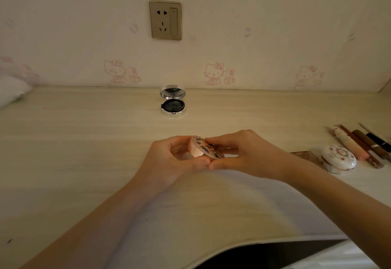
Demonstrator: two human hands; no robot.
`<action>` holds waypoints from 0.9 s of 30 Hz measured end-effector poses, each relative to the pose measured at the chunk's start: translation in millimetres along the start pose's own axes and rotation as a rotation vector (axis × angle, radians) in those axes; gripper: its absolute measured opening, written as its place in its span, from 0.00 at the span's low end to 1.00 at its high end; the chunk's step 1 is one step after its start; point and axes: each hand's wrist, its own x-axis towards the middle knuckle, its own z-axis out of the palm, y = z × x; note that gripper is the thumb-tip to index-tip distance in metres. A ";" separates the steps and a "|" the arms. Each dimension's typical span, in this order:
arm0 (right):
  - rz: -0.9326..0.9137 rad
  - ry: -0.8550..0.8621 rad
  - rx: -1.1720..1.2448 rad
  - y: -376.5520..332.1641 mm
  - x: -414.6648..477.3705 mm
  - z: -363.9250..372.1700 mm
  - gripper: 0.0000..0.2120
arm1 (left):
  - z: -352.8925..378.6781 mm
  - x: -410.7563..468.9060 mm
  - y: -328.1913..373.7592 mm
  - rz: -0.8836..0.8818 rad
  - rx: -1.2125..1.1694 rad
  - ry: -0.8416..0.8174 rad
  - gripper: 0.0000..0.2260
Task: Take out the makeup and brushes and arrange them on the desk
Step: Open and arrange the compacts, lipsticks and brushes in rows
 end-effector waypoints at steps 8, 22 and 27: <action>0.050 -0.067 0.015 0.9 2.0 -18.8 0.22 | -3.8 1.8 -7.1 -0.007 0.035 -0.038 0.28; 0.019 -0.092 -0.234 5.0 6.0 -6.0 0.20 | 3.6 -3.3 -16.9 0.020 0.579 0.062 0.45; 0.018 -0.083 -0.279 7.2 7.0 -1.7 0.20 | 4.5 -2.2 -21.9 0.029 0.621 0.049 0.48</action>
